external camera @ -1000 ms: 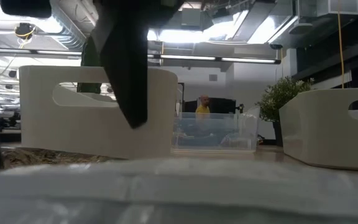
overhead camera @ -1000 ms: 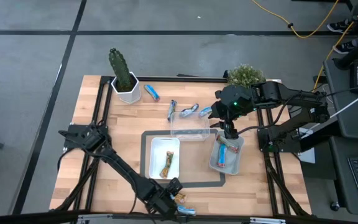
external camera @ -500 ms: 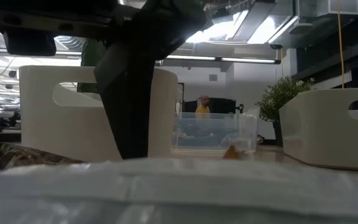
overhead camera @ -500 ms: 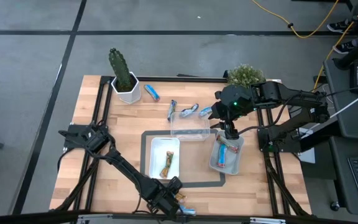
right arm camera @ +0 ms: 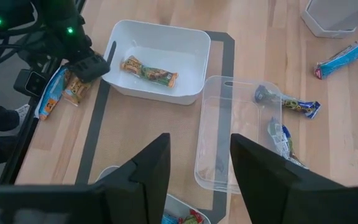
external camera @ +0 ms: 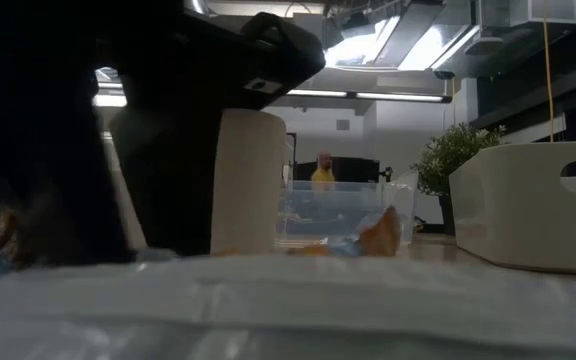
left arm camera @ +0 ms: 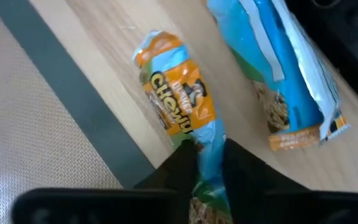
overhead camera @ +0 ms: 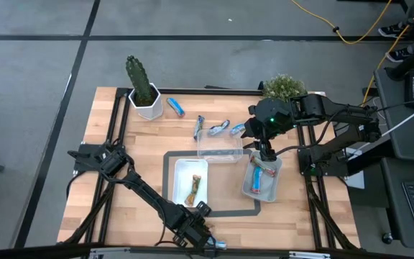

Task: Pick and place Granola Bars by type
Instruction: Put the top orange granola bar into the white bin

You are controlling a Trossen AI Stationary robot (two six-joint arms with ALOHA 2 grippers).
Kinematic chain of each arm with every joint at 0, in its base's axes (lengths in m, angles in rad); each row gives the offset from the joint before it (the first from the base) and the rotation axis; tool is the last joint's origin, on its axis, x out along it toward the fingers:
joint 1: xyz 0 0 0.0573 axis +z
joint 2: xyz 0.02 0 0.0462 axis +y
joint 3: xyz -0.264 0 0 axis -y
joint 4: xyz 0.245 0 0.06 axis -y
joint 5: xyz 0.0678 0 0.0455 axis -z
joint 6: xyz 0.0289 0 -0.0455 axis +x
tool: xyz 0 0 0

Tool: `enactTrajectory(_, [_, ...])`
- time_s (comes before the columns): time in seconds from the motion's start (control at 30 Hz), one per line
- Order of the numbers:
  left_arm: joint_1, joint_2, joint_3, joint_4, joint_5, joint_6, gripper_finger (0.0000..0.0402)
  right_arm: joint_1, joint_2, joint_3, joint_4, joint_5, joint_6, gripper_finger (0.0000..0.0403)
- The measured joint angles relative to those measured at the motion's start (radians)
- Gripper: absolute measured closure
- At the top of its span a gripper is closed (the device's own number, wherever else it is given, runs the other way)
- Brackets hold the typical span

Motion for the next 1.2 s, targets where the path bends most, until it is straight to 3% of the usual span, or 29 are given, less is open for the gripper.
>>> enactTrajectory(0.2, [-0.002, 0.004, 0.033, -0.052, -0.008, -0.044, 0.0387, 0.0, 0.0, 0.0, 0.0, 0.0, 0.0, 0.0234])
enactTrajectory(0.53, [-0.024, 0.002, 0.177, -0.337, -0.158, -0.044, 0.0389, 0.0, 0.0, 0.0, 0.0, 0.0, -0.024, 0.0234])
enactTrajectory(0.83, [-0.044, 0.0, 0.361, -0.469, -0.263, -0.044, 0.039, 0.0, 0.0, 0.0, 0.0, 0.0, -0.028, 0.0234])
enactTrajectory(1.1, [-0.052, -0.002, 0.681, -0.521, -0.557, -0.068, 0.039, 0.0, 0.0, 0.0, 0.0, 0.0, -0.044, 0.0234])
enactTrajectory(1.2, [-0.058, -0.08, 0.65, -0.469, -0.714, -0.131, 0.0388, 0.0, 0.0, 0.0, -0.004, -0.002, -0.041, 0.0234])
